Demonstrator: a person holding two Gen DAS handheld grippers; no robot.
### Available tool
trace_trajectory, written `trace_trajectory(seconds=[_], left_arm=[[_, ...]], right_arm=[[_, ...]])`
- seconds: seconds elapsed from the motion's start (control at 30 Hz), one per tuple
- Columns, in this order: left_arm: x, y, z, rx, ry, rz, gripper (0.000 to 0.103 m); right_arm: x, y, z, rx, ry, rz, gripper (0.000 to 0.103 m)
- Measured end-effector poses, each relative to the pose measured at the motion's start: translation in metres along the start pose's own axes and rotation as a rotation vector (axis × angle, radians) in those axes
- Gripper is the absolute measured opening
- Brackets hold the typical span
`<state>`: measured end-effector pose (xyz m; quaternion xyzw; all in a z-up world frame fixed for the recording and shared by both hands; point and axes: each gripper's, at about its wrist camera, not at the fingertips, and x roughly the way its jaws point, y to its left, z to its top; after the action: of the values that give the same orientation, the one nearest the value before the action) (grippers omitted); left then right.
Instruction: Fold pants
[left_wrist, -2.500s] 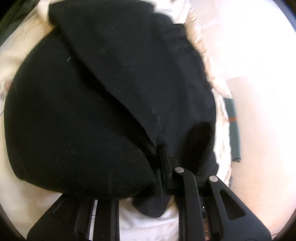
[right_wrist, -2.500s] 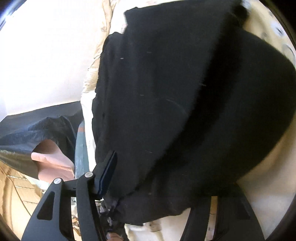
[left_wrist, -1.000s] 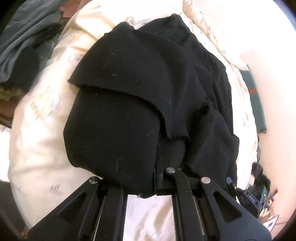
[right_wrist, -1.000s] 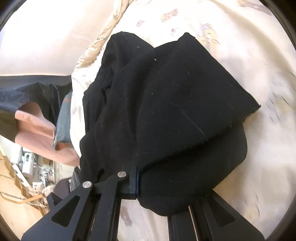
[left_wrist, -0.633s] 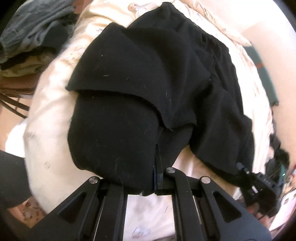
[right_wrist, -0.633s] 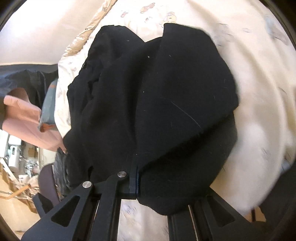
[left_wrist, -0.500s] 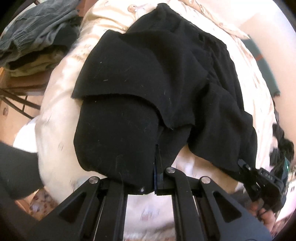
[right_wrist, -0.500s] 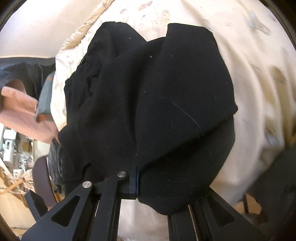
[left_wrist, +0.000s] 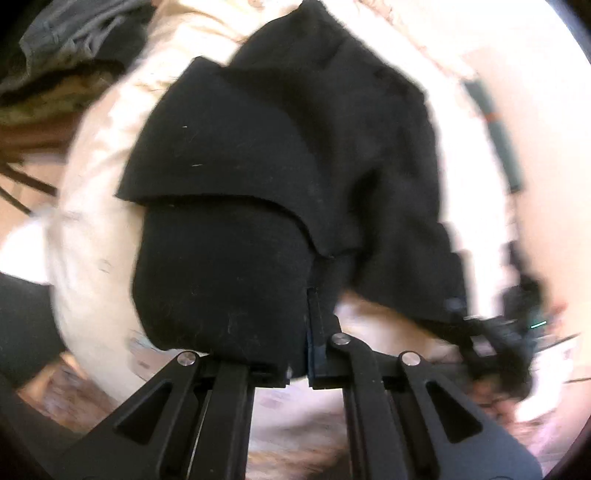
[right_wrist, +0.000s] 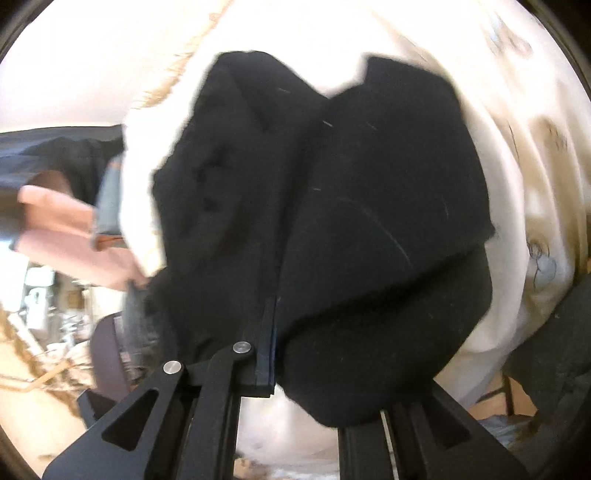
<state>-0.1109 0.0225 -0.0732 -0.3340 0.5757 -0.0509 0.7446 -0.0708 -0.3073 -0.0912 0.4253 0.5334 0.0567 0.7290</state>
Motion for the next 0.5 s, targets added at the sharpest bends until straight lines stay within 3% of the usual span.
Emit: trace_trajectory(seconds=[0.1,0.13,0.17,0.2,0.27,0.33,0.4,0.5], left_arm=[[-0.042,-0.017,0.024,-0.017,-0.031,-0.201,0.003],[-0.051,-0.014,0.03,-0.031,-0.046,-0.239,0.003],[-0.06,-0.01,0.037,-0.039,-0.082,-0.231,0.003],[-0.061,-0.006,0.039,-0.041,-0.099,-0.168,0.003],[-0.035,0.003,0.036,-0.021,-0.012,0.011,0.003],[-0.012,0.007,0.022,0.02,0.041,0.129,0.004],[0.019,0.004,-0.001,0.142,0.111,0.282,0.004],[0.048,0.006,-0.02,0.25,0.165,0.417,0.005]], right_arm=[[-0.024,0.022,0.006,0.01,0.006,0.125,0.01],[-0.033,0.026,0.009,0.019,-0.001,0.156,0.01],[-0.039,0.027,0.01,0.023,-0.009,0.163,0.01],[-0.043,0.026,0.011,0.021,-0.013,0.135,0.01],[-0.035,0.018,0.008,0.028,0.014,0.045,0.01],[-0.018,0.006,0.005,0.021,0.039,-0.073,0.01],[0.003,-0.009,-0.002,0.036,0.069,-0.167,0.012],[0.02,-0.02,-0.008,0.02,0.057,-0.27,0.024]])
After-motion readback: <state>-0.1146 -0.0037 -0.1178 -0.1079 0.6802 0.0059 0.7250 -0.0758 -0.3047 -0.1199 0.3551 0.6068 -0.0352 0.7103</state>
